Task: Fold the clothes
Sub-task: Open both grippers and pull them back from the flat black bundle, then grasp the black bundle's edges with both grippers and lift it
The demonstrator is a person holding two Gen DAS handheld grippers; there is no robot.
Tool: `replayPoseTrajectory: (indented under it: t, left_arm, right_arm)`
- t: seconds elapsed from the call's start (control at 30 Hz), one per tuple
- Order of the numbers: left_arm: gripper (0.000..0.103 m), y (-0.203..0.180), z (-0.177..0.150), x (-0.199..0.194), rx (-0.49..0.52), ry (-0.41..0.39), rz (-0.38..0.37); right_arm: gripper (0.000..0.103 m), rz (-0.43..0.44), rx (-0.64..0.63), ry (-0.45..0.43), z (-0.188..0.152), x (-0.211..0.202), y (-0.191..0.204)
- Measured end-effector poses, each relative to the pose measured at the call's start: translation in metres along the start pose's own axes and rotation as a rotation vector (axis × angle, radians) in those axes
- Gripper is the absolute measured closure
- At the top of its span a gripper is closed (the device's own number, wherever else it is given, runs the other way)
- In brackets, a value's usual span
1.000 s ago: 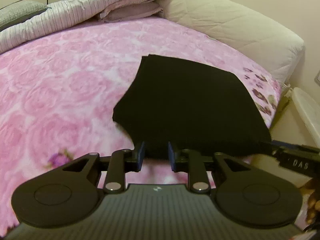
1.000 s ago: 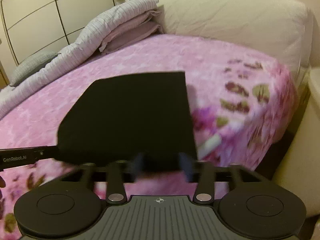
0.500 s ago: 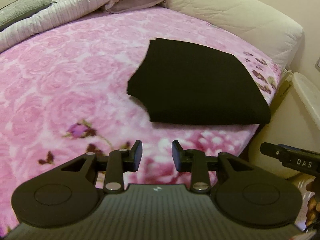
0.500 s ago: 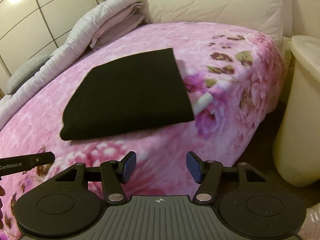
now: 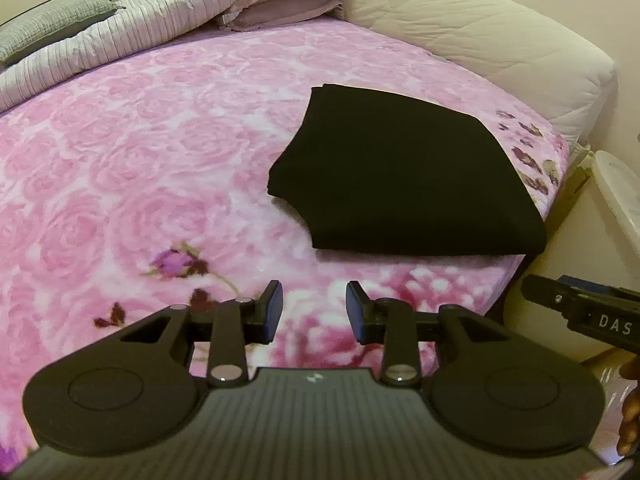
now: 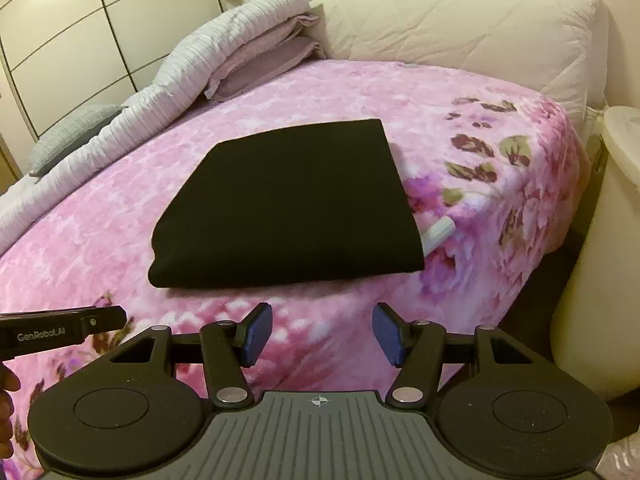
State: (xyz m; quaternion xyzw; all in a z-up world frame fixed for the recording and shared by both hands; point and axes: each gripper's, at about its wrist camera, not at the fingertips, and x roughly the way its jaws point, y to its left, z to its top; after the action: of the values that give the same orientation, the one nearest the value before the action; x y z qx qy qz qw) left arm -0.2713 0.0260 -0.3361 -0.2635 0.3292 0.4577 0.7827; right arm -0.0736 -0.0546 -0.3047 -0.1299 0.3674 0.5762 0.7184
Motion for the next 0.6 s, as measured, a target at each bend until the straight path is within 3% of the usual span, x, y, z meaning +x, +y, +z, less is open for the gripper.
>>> replayPoseTrajectory:
  t: [0.1,0.27,0.53,0.6]
  left_arm:
    - [0.069,0.009,0.000,0.005,-0.080,0.013,-0.068]
    - [0.066,0.050,-0.005,0.022,-0.396,0.013,-0.302]
    - [0.061,0.100,0.001,0.060,-0.696,-0.001,-0.445]
    - [0.060,0.108,0.003,0.074,-0.758,0.008,-0.475]
  right_arm:
    - [0.044,0.025,0.047,0.004,0.000,0.002,-0.011]
    - [0.044,0.160,0.242,0.009,0.005,0.009,-0.052]
    - [0.043,0.345,0.516,0.005,0.020,0.027,-0.116]
    - [0.034,0.370,0.556,-0.006,0.030,0.035,-0.131]
